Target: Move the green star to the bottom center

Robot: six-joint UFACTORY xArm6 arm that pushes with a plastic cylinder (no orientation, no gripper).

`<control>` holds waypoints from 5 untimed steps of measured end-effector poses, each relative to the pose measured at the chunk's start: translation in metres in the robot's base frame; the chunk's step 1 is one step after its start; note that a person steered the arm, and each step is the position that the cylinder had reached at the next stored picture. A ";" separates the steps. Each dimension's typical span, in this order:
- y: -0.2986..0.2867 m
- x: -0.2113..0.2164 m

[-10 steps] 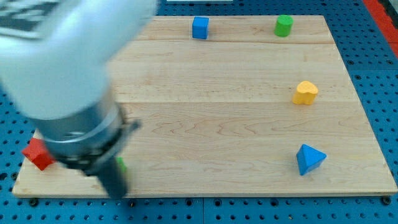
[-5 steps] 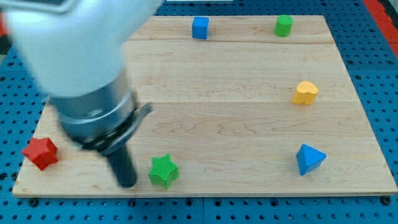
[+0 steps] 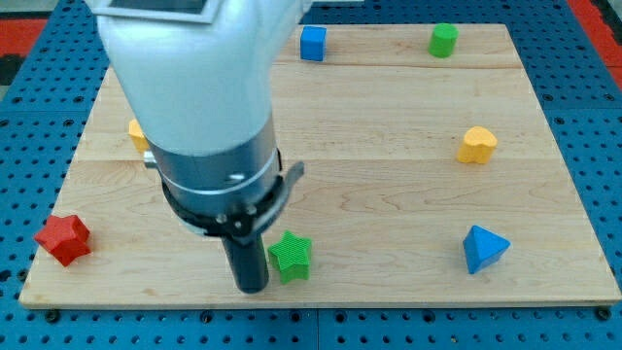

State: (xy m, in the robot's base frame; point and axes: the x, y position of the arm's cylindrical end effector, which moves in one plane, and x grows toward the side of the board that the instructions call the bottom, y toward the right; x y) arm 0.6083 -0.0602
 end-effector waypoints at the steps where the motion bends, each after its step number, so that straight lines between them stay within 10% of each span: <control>1: 0.026 0.010; 5: 0.082 -0.041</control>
